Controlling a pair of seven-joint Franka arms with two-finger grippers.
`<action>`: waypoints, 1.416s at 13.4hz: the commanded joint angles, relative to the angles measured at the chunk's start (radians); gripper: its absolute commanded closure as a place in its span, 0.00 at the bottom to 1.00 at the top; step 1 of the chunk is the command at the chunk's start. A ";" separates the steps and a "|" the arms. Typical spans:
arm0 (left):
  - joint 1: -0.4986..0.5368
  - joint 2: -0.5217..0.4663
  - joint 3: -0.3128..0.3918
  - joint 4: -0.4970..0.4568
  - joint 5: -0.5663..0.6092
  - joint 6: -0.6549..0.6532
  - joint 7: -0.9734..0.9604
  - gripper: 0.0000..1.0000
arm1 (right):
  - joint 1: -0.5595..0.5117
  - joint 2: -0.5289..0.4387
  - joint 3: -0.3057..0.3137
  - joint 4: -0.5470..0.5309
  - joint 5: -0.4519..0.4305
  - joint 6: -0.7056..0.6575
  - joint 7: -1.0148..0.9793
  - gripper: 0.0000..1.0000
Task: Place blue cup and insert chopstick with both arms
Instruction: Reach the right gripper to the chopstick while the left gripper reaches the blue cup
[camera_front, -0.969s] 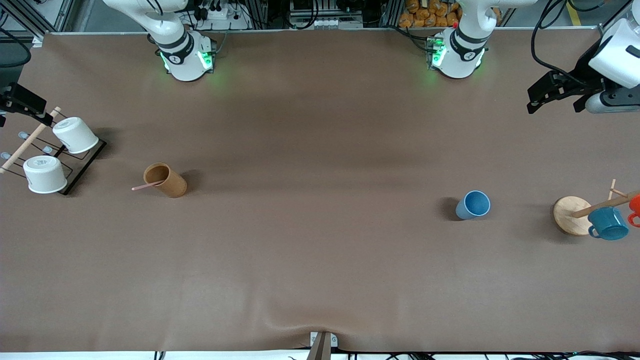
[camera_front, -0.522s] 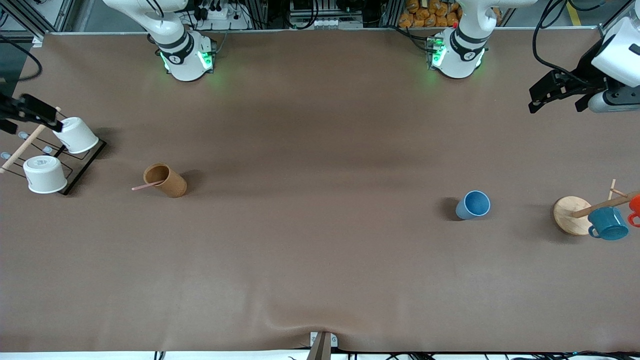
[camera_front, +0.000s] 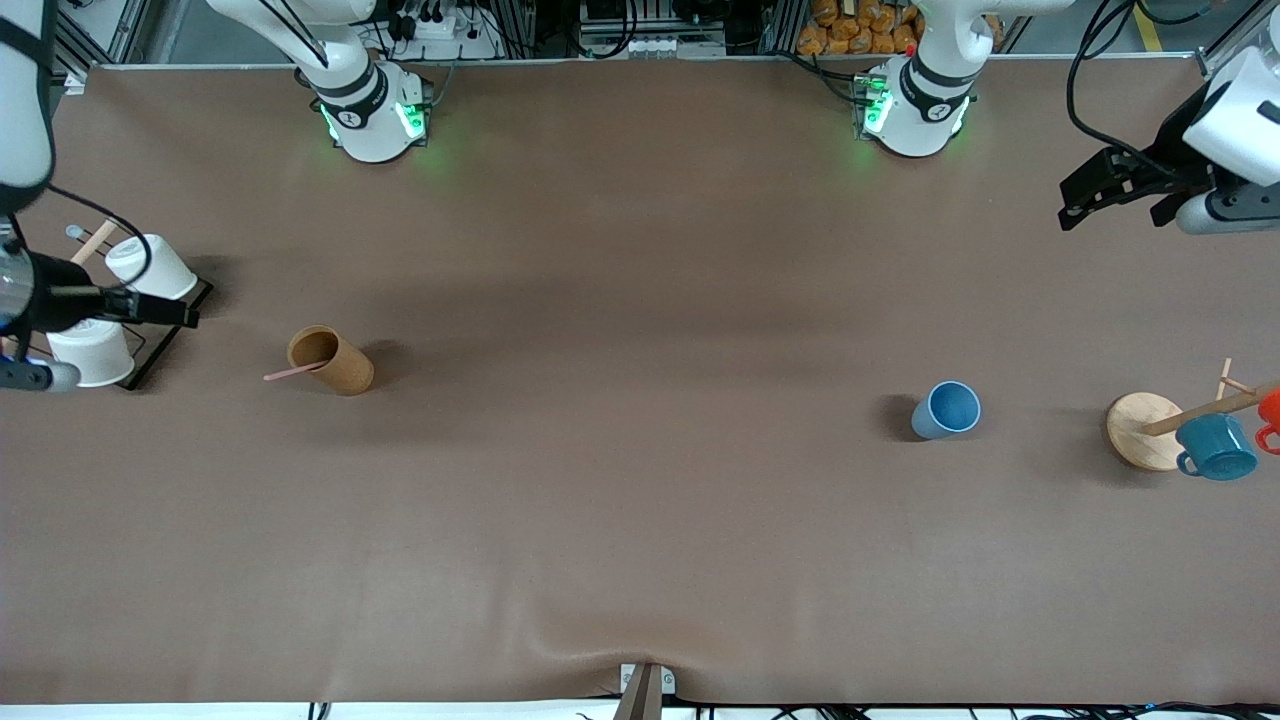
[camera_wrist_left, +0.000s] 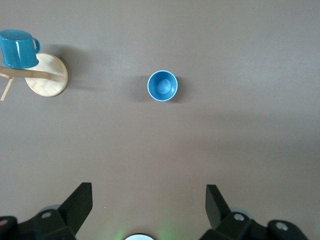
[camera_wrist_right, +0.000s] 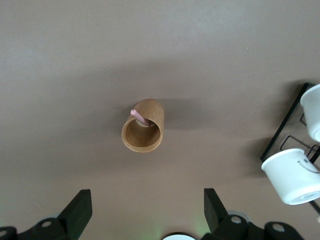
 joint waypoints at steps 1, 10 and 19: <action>0.012 0.051 -0.003 0.003 0.011 0.028 0.019 0.00 | -0.007 0.077 0.005 0.035 0.037 -0.002 0.061 0.14; 0.025 0.205 -0.003 -0.152 0.059 0.407 0.019 0.00 | 0.004 0.257 0.007 0.131 0.049 0.018 0.191 0.43; 0.088 0.423 -0.008 -0.262 0.059 0.775 0.019 0.00 | 0.014 0.312 0.009 0.129 0.091 0.056 0.238 0.61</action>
